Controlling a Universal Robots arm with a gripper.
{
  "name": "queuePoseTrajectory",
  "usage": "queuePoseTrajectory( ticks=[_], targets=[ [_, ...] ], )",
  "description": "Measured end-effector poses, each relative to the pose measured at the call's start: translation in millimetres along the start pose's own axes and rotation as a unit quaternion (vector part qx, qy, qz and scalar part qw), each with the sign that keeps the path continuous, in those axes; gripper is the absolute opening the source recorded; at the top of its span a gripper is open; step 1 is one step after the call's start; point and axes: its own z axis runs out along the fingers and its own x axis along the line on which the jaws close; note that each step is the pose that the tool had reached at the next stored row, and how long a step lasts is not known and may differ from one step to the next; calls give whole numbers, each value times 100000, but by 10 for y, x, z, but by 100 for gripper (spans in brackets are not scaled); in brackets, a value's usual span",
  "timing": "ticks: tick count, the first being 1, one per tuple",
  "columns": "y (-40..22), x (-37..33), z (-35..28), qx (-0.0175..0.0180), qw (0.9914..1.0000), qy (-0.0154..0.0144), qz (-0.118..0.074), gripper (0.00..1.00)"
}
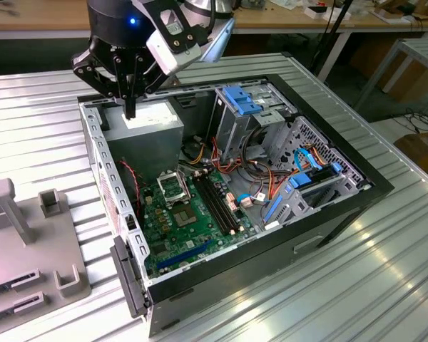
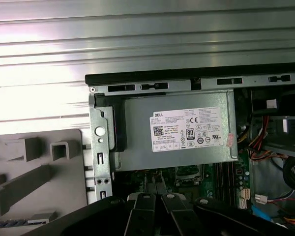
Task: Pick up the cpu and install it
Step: 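Reach for the cpu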
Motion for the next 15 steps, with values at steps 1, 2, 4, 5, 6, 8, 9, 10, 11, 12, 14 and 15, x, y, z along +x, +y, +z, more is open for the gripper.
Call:
queuePoseTrajectory(
  ticks=[1, 2, 4, 5, 6, 8, 9, 10, 11, 12, 14, 15],
  targets=[
    [0, 5, 0, 0, 100000, 1, 1, 11],
    [-1, 10, 1, -2, 100000, -1, 1, 11],
    [-2, 30, 3, 1, 100000, 2, 4, 11],
    [-3, 36, 3, 1, 100000, 3, 2, 11],
    [-3, 41, 4, -1, 100000, 2, 2, 11],
    [-4, 51, 5, 1, 100000, 2, 1, 11],
    [-4, 56, 6, -1, 100000, 1, 2, 11],
    [-5, 62, 6, 0, 100000, 4, 0, 11],
    [-5, 69, 7, 1, 100000, 2, 2, 11],
    [-6, 74, 7, 0, 100000, 1, 2, 11],
    [-7, 96, 9, 1, 100000, 3, 3, 11],
    [-8, 106, 11, -1, 100000, -1, 6, 11]
  ],
)
